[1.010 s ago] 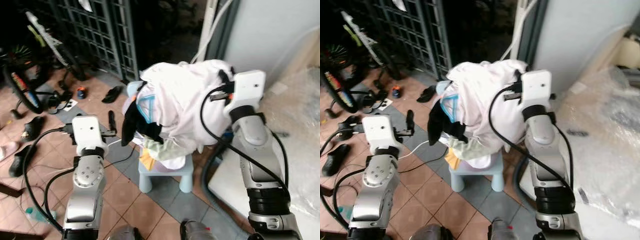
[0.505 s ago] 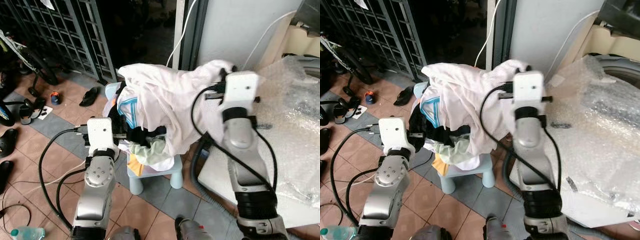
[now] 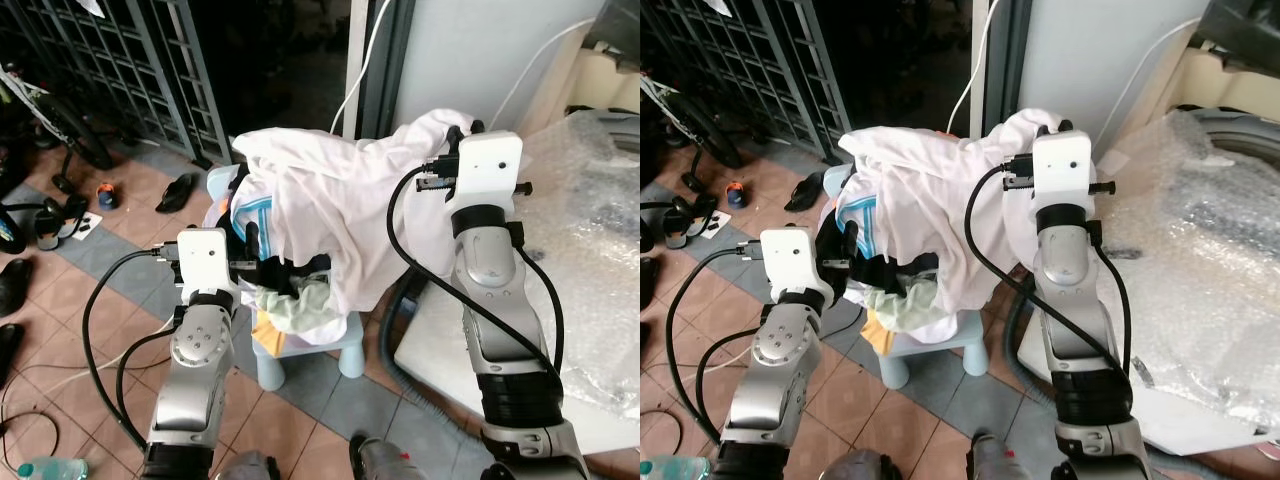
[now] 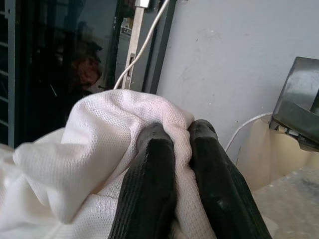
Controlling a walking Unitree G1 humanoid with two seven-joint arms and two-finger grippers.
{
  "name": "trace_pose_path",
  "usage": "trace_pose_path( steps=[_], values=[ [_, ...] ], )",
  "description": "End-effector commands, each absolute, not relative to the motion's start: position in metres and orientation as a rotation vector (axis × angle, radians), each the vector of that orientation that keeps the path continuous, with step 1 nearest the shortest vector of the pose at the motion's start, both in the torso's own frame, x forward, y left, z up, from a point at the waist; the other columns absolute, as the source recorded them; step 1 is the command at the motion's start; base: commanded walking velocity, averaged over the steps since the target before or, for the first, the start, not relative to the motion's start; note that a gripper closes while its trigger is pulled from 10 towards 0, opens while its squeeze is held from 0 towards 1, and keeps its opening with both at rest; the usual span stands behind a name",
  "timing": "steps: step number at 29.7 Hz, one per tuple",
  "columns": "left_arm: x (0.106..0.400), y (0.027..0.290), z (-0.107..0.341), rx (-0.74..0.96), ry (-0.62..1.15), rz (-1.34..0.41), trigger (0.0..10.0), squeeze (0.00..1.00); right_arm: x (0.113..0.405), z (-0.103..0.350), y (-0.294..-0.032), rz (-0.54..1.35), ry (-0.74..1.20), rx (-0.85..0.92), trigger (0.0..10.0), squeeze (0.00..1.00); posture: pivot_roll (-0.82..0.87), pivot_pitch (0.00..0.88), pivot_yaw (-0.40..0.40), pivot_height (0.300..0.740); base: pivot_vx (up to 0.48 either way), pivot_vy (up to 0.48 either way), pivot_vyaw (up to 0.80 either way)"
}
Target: Clothes washing
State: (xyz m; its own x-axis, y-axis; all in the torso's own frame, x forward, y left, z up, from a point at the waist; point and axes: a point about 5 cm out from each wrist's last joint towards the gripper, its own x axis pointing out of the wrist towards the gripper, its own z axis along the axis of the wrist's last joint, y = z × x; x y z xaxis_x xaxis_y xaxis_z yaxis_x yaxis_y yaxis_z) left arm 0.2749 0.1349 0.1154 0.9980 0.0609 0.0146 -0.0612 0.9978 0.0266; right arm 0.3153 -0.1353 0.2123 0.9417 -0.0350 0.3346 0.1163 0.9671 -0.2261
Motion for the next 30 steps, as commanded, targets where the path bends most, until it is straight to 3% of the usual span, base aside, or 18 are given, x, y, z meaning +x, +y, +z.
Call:
trace_pose_path(
  steps=[1, 13, 30],
  values=[
    [0.276, 0.132, 0.114, 0.028, -0.01, 0.051, 10.0, 0.0, 0.317, 0.213, -0.138, -0.087, -0.337, -0.246, 10.0, 0.0, -0.06, 0.03, 0.082, 0.74, 0.0, -0.274, -0.55],
    [0.277, 0.135, 0.114, 0.031, -0.014, 0.056, 10.0, 0.0, 0.324, 0.213, -0.146, -0.116, -0.318, -0.239, 10.0, 0.0, -0.06, 0.033, 0.075, 0.74, 0.0, -0.294, -0.71],
    [0.285, 0.134, 0.126, 0.016, -0.055, 0.048, 10.0, 0.0, 0.332, 0.223, -0.146, -0.109, -0.352, -0.235, 10.0, 0.0, -0.05, 0.059, 0.091, 0.74, 0.0, 0.0, -0.72]
  ],
)
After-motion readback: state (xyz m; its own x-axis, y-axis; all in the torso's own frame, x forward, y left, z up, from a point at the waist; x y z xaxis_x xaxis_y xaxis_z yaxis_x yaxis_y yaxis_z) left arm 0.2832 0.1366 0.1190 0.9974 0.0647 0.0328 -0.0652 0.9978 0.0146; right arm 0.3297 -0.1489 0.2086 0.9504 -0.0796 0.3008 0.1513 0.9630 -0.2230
